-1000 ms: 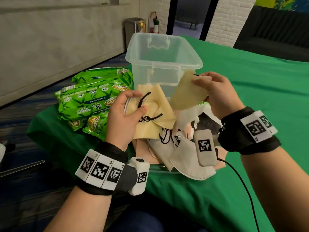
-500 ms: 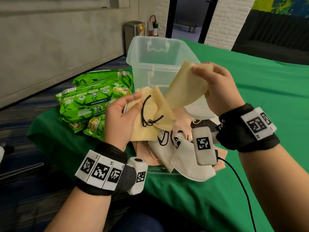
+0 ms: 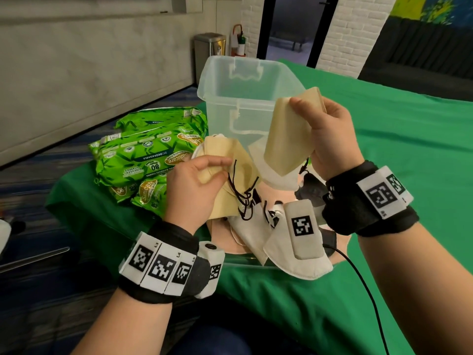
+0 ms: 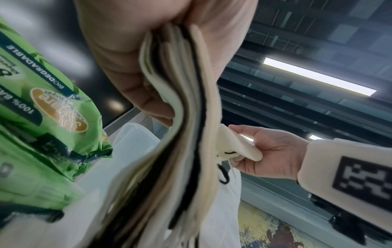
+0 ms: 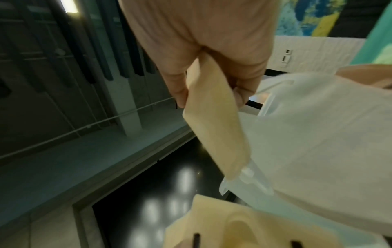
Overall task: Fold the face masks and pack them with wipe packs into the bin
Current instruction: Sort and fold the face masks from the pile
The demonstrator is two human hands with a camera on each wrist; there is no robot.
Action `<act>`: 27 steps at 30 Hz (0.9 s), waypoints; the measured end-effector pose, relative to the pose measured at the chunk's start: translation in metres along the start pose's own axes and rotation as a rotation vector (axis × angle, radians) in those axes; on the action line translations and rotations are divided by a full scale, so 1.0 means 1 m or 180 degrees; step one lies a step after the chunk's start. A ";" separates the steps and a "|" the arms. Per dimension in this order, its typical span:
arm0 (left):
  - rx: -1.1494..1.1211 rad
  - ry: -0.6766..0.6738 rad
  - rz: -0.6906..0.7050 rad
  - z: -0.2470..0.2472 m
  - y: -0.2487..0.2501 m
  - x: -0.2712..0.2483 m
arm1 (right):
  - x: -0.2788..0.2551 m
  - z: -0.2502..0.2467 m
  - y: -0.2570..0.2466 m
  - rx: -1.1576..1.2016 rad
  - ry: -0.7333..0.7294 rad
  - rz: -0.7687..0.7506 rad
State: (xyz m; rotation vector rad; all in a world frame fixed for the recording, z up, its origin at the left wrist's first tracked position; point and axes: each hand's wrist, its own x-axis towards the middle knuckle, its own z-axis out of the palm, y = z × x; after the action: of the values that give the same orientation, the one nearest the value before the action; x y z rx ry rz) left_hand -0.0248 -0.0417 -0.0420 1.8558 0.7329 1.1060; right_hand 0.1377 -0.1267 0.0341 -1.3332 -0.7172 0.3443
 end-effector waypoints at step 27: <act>-0.0838 -0.0171 -0.0722 0.006 0.014 -0.004 | -0.020 0.010 0.011 -0.1855 -0.2278 0.0197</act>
State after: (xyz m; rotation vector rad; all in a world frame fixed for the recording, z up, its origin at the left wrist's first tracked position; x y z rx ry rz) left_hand -0.0203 -0.0536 -0.0331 1.5343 0.7104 0.9533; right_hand 0.1181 -0.1293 0.0187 -1.7977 -1.4527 0.7165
